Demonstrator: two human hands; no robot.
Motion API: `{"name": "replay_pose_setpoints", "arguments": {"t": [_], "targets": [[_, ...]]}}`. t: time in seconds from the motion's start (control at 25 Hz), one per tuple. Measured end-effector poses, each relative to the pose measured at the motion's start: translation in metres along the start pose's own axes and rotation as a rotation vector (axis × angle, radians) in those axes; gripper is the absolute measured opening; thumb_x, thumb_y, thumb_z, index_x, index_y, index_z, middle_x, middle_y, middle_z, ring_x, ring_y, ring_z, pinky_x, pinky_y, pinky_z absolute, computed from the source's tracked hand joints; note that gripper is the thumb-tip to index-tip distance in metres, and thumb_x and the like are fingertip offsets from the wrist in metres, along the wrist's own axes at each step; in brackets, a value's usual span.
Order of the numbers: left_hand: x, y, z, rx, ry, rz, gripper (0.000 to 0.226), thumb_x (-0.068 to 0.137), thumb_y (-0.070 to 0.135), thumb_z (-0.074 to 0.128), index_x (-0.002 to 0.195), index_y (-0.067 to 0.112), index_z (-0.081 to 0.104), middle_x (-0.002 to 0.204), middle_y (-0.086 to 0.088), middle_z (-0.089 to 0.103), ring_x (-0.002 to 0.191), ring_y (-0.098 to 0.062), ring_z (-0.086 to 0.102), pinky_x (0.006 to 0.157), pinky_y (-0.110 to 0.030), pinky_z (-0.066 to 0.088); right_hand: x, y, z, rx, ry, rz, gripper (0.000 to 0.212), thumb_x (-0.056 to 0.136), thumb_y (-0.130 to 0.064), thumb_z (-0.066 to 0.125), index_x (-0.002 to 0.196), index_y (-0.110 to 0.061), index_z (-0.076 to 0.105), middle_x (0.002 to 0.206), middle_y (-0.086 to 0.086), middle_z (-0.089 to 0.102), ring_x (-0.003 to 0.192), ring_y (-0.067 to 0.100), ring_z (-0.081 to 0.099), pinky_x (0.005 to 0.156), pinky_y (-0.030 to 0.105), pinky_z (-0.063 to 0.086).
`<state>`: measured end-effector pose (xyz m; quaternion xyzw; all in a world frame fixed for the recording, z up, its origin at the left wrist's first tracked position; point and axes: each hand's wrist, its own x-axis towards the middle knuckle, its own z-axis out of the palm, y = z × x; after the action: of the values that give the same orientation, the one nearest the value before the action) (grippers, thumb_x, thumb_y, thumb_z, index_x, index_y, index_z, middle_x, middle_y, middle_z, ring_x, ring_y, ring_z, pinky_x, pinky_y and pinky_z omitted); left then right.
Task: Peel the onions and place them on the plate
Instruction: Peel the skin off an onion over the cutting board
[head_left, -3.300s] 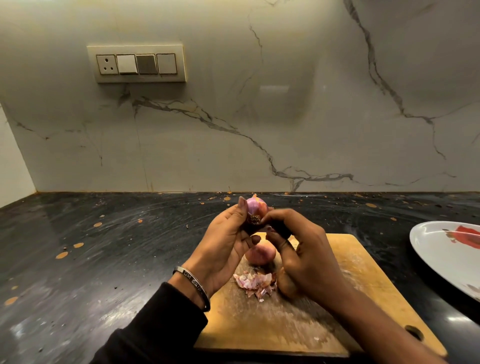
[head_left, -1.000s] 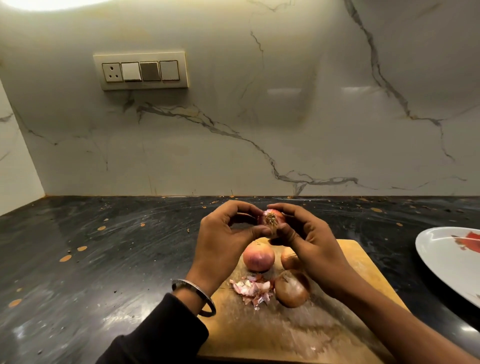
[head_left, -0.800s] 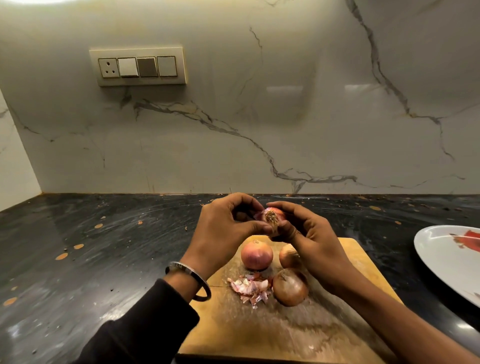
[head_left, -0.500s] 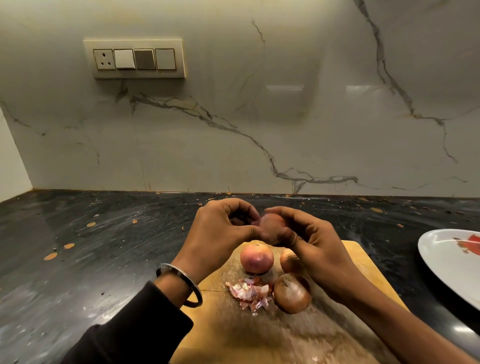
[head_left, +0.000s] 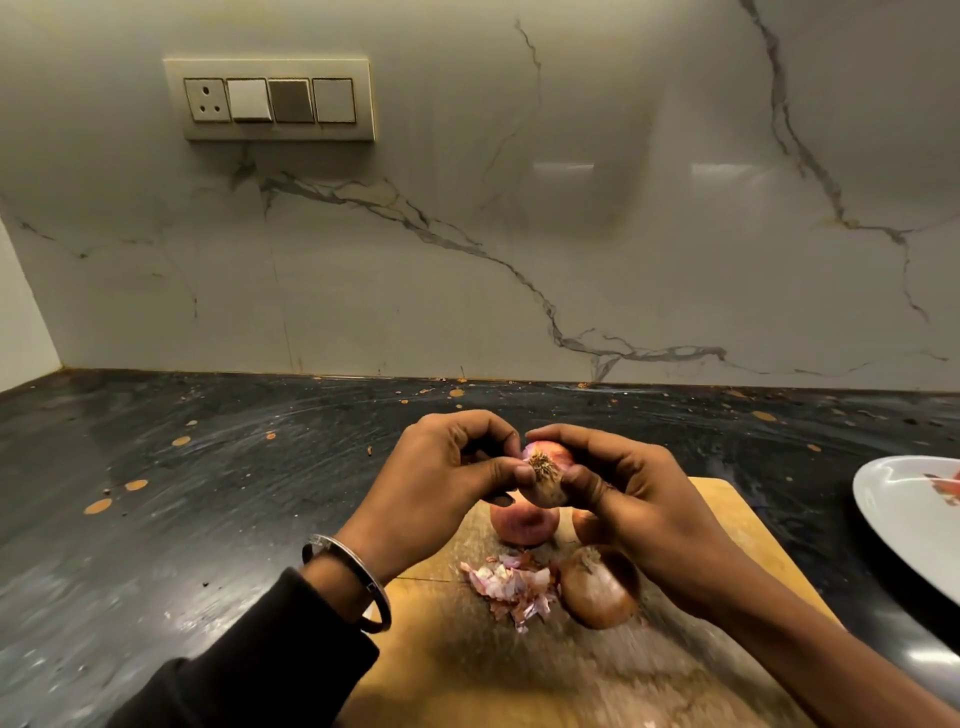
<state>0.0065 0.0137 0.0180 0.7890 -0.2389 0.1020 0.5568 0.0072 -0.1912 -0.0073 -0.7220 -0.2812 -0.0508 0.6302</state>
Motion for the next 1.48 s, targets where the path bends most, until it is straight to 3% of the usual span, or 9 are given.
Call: {"name": "replay_pose_setpoints", "arguments": {"t": [0.12,0.32,0.52,0.68,0.8,0.88,1.12,1.32,1.48], "targets": [[-0.003,0.0,0.006,0.037,-0.009,0.052,0.006,0.089,0.007,0.067,0.085,0.011,0.064,0.078,0.0,0.068,0.07,-0.014,0.067,0.065,-0.028,0.059,0.0,0.0,0.002,0.073,0.02,0.027,0.03,0.097,-0.006,0.056,0.12,-0.02,0.07,0.111,0.002,0.074,0.098,0.015,0.071,0.062,0.013,0.05],[-0.004,0.0,0.014,0.052,0.117,0.161,0.005,0.09,0.005,0.065,0.087,0.006,0.061,0.081,-0.004,0.063,0.069,-0.014,0.062,0.06,-0.021,0.054,0.0,-0.002,0.005,0.186,0.071,0.092,0.031,0.089,-0.024,0.059,0.118,-0.016,0.068,0.101,0.009,0.075,0.083,0.018,0.071,0.059,0.017,0.052],[-0.003,0.001,0.011,-0.018,0.169,0.14,0.016,0.086,0.002,0.067,0.094,0.015,0.07,0.089,0.003,0.071,0.08,-0.009,0.068,0.061,-0.02,0.055,0.0,-0.005,0.004,0.151,-0.026,0.072,0.043,0.087,-0.026,0.066,0.13,-0.021,0.062,0.117,0.008,0.072,0.104,0.026,0.071,0.081,0.036,0.061],[-0.003,0.002,0.008,-0.084,0.083,0.111,0.025,0.081,0.004,0.072,0.105,0.011,0.072,0.096,-0.001,0.073,0.086,-0.012,0.07,0.069,-0.024,0.058,0.001,-0.007,0.001,0.238,-0.04,0.08,0.041,0.089,-0.026,0.061,0.13,-0.019,0.062,0.117,0.012,0.072,0.104,0.032,0.071,0.082,0.037,0.061],[-0.002,0.002,0.005,-0.147,0.058,0.053,0.025,0.074,0.012,0.074,0.098,0.005,0.069,0.089,-0.003,0.072,0.08,-0.013,0.071,0.068,-0.024,0.059,0.002,-0.004,-0.002,0.22,-0.073,0.109,0.044,0.091,-0.025,0.057,0.134,-0.014,0.058,0.119,0.012,0.071,0.107,0.034,0.07,0.087,0.045,0.06],[-0.002,0.001,0.004,-0.164,0.054,0.039,0.019,0.077,0.004,0.073,0.095,0.004,0.068,0.088,-0.003,0.072,0.078,-0.013,0.071,0.067,-0.023,0.058,0.002,-0.003,-0.003,0.222,-0.088,0.116,0.044,0.092,-0.027,0.057,0.134,-0.013,0.058,0.12,0.013,0.071,0.108,0.035,0.07,0.09,0.049,0.058],[-0.002,-0.003,0.007,-0.111,0.167,0.087,0.012,0.084,-0.004,0.068,0.083,0.008,0.07,0.077,-0.001,0.071,0.071,-0.014,0.07,0.06,-0.025,0.058,0.002,0.0,0.0,0.265,-0.088,0.127,0.042,0.091,-0.029,0.057,0.129,-0.012,0.062,0.118,0.016,0.07,0.107,0.037,0.069,0.09,0.048,0.058],[-0.001,-0.002,0.008,-0.049,0.049,0.092,0.015,0.092,-0.001,0.059,0.089,0.008,0.07,0.072,0.002,0.066,0.063,-0.009,0.06,0.056,-0.024,0.052,0.006,-0.003,-0.001,0.295,0.04,0.122,0.048,0.082,-0.036,0.063,0.123,-0.012,0.062,0.111,0.014,0.073,0.098,0.031,0.073,0.073,0.031,0.06],[-0.002,0.001,0.006,-0.002,0.018,0.09,0.022,0.101,0.014,0.048,0.085,0.015,0.064,0.067,0.009,0.055,0.062,-0.011,0.046,0.056,-0.029,0.041,0.005,-0.005,-0.003,0.237,0.08,0.104,0.044,0.08,-0.038,0.068,0.12,-0.02,0.065,0.112,0.008,0.074,0.099,0.029,0.073,0.072,0.027,0.059]]}}
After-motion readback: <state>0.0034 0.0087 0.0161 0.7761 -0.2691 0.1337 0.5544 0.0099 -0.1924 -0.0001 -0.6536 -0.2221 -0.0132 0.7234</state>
